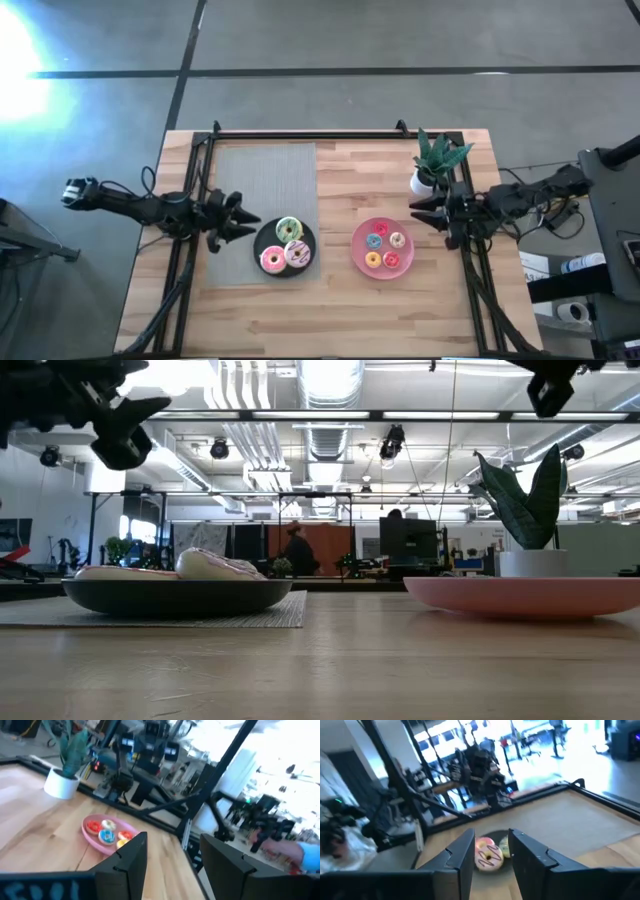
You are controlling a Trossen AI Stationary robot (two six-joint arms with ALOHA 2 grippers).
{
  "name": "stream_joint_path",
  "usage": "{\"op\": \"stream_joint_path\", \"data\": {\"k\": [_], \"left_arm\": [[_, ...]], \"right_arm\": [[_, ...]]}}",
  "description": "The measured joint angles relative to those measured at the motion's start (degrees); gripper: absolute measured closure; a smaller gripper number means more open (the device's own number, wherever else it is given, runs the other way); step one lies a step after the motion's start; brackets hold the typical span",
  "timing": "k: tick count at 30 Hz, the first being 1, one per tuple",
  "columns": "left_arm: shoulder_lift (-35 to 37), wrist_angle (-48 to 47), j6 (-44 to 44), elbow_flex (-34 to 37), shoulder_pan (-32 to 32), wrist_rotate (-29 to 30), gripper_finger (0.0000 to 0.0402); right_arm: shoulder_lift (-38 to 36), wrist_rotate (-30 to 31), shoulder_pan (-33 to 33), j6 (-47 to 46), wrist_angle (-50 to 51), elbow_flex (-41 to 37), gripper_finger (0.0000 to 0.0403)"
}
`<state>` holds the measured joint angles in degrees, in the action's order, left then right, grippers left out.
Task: Pick & Place donuts
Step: Return to Home Position
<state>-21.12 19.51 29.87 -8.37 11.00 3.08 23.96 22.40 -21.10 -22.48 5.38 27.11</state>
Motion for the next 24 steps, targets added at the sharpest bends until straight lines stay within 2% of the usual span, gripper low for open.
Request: {"op": "stream_joint_path", "data": {"k": [3,7,12,18,24], "left_arm": [[2.39,1.20,1.72,3.18,-1.36,-0.78,0.0245],[5.90,3.18,3.26,6.42,-3.70,-4.74,0.0245],[9.21,3.04,3.65,7.62,-8.04,-8.86,0.0245],[10.23,0.83,3.21,7.71,-15.78,-13.29,0.0245],[10.18,-5.08,4.85,7.73,-22.42,-13.30,0.0245]], "right_arm": [[-5.01,-0.59,0.02,0.33,-5.69,-5.73,0.0296],[-11.66,-5.74,-0.02,3.47,-14.15,-12.49,0.0299],[-17.67,-4.99,0.37,3.30,-18.95,-18.99,0.0300],[-19.51,-3.96,2.66,2.45,-26.39,-26.33,0.0299],[-21.27,-2.51,5.23,1.50,-21.80,-26.60,0.0302]]}}
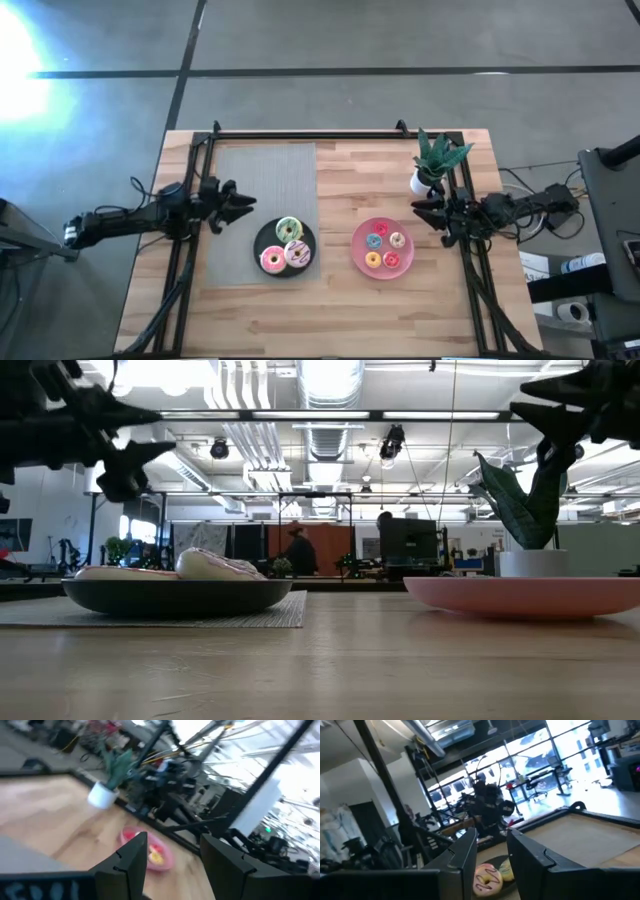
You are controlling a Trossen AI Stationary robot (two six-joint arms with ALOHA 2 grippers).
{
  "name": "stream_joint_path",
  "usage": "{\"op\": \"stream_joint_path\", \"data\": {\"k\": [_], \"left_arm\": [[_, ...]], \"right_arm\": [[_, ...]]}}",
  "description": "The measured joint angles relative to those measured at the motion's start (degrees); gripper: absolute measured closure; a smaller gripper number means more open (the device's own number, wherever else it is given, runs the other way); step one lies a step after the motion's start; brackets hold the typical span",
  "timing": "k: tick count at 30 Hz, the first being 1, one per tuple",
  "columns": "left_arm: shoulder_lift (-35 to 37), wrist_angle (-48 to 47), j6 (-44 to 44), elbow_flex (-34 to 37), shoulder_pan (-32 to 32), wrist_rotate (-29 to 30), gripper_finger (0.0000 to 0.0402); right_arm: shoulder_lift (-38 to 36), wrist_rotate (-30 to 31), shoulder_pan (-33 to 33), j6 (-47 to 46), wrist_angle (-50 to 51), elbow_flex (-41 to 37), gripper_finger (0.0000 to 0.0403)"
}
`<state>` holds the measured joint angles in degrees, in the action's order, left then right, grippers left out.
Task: Pick & Place donuts
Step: Return to Home Position
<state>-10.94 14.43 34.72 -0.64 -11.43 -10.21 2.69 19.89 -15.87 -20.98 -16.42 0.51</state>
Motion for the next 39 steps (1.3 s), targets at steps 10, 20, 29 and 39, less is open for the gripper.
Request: {"op": "stream_joint_path", "data": {"k": [10,20,29,39], "left_arm": [[-0.44,-2.19,6.17,0.01,-0.39,-0.03,0.0245],[3.90,-3.32,6.28,0.15,3.31,0.18,0.0245],[10.91,-4.82,6.29,0.17,8.39,0.31,0.0245],[10.93,-5.99,6.27,0.24,8.64,0.43,0.0245]], "right_arm": [[0.86,-0.27,0.28,0.64,-0.01,0.00,0.0305],[0.90,-0.30,0.28,0.62,-0.01,0.02,0.0305],[0.74,-0.40,0.28,0.63,-0.01,0.02,0.0305],[1.18,-0.39,0.28,0.62,-0.03,0.07,0.0305]]}}
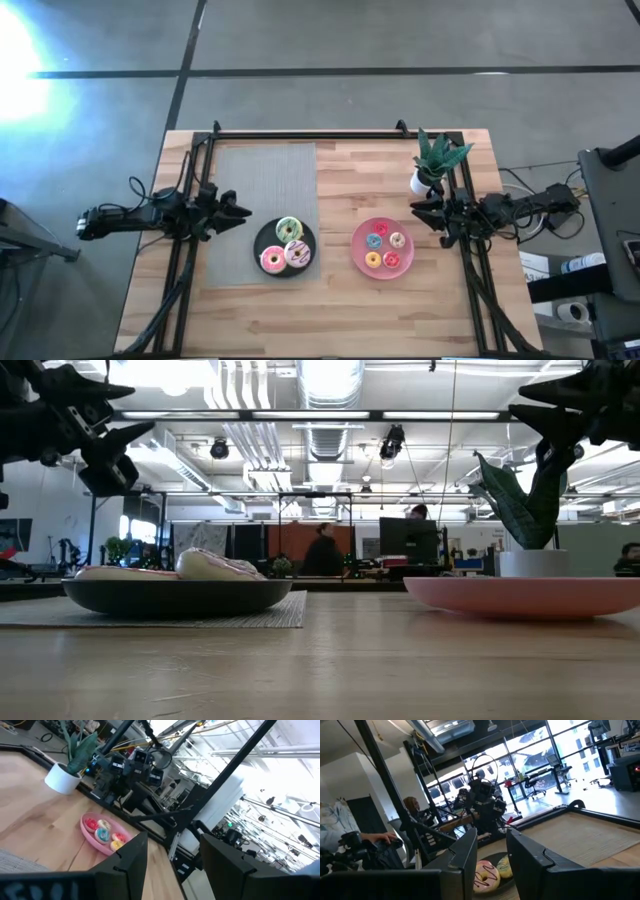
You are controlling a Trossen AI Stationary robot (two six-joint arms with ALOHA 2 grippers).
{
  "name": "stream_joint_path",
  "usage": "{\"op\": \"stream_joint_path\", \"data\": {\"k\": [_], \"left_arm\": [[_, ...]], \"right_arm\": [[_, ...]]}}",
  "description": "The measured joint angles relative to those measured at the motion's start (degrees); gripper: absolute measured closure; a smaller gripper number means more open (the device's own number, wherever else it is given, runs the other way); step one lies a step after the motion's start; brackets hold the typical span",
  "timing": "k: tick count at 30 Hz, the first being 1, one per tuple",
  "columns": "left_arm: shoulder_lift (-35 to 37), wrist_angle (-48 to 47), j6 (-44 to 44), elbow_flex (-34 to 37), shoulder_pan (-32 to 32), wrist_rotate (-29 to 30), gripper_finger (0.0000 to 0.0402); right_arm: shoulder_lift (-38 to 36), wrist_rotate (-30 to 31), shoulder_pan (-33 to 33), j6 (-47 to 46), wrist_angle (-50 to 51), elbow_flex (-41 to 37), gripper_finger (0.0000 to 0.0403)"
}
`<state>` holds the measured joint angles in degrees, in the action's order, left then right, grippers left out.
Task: Pick & Place donuts
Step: Return to Home Position
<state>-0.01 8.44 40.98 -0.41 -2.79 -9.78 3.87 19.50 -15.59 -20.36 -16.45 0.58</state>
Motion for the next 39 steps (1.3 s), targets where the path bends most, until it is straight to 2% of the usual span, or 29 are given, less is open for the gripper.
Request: {"op": "stream_joint_path", "data": {"k": [14,15,17,20,23,25,34,39], "left_arm": [[0.00,-0.66,-0.27,0.04,-0.01,-1.27,0.0245],[0.00,-2.04,-2.48,0.05,0.00,-3.28,0.0245],[0.02,-3.50,-13.23,0.07,0.41,-5.33,0.0245],[0.02,-5.44,-32.33,0.07,0.90,-5.08,0.0245],[0.02,-5.65,-41.94,0.07,1.47,-4.29,0.0245],[0.02,-5.99,-42.12,0.07,1.46,-2.98,0.0245],[0.02,-5.12,-32.13,0.07,1.46,-2.84,0.0245],[-1.93,-5.29,-30.31,-0.09,1.46,-2.74,0.0245]], "right_arm": [[0.01,0.00,0.00,0.00,0.00,0.00,0.0305],[0.01,0.00,0.00,0.00,0.00,0.00,0.0305],[0.03,0.00,0.00,0.00,0.00,0.00,0.0305],[0.03,0.00,0.00,0.00,0.00,0.00,0.0305],[0.03,0.05,0.00,0.00,0.00,0.00,0.0305],[0.03,0.05,0.00,0.00,0.00,0.00,0.0305],[0.05,0.05,0.00,0.00,0.00,0.00,0.0305],[0.05,0.03,0.00,0.00,0.00,0.00,0.0305]]}}
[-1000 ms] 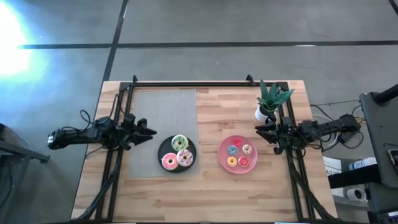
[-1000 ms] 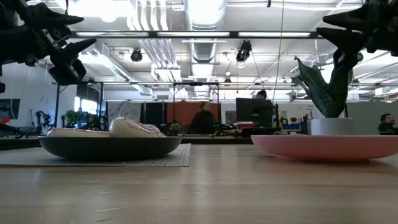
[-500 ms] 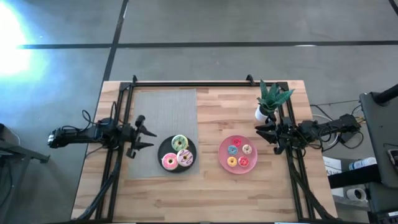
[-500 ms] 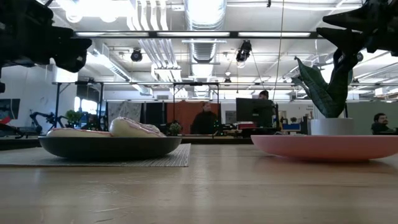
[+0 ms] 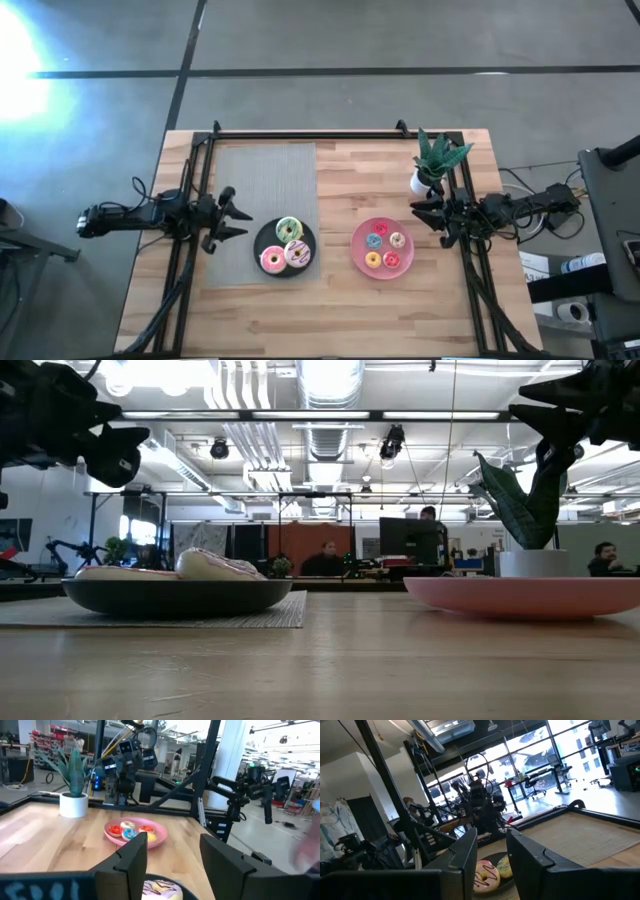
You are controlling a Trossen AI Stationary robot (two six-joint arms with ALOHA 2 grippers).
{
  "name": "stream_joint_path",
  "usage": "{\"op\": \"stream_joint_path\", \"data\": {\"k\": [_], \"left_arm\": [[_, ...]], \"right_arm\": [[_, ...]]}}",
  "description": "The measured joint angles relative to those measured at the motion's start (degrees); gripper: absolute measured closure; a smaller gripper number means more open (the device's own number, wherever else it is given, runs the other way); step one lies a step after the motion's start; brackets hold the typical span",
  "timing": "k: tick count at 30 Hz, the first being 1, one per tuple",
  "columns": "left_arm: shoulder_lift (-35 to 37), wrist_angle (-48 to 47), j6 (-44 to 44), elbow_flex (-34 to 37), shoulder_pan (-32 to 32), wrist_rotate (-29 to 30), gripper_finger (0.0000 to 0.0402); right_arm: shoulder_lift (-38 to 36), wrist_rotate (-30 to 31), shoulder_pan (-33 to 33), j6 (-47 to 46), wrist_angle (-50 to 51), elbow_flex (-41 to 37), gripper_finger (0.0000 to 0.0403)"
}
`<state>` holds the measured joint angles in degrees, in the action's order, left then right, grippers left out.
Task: Pick & Place donuts
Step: Return to Home Position
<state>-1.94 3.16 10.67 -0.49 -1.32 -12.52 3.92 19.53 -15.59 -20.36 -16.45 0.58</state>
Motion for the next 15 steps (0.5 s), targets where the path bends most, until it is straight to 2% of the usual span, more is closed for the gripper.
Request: {"op": "stream_joint_path", "data": {"k": [15], "left_arm": [[-1.18,0.32,0.04,-0.06,0.00,0.14,0.0245]], "right_arm": [[0.04,0.04,0.00,0.00,-0.01,0.00,0.0305]]}}
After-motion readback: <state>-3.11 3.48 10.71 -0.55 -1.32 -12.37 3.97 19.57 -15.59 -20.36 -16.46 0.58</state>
